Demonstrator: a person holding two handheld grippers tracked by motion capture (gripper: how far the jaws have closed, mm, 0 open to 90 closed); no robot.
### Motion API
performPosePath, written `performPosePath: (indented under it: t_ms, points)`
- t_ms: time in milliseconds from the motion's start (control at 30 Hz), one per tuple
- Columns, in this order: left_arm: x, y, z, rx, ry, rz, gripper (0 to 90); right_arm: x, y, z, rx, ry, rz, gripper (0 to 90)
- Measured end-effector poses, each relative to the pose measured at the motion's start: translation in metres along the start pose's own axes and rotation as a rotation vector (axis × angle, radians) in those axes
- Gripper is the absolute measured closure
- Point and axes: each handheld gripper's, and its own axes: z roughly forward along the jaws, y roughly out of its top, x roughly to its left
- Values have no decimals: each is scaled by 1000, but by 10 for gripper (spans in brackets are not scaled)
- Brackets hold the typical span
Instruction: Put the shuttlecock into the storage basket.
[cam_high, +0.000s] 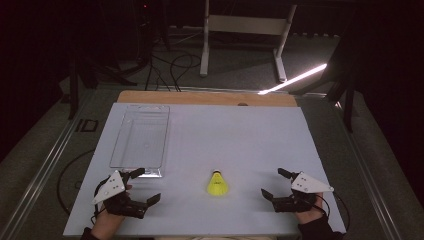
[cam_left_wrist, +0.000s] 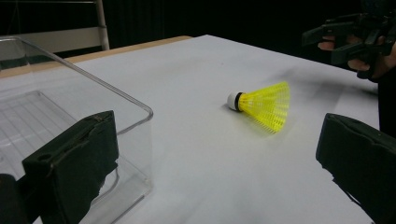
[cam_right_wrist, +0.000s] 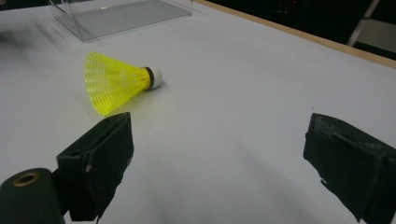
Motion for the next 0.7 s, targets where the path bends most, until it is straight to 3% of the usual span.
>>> performPosePath:
  t_ms: [700]
  points:
    - [0,3,1,6,-13,-19,0,1,2,-1,4,-20,-4,85]
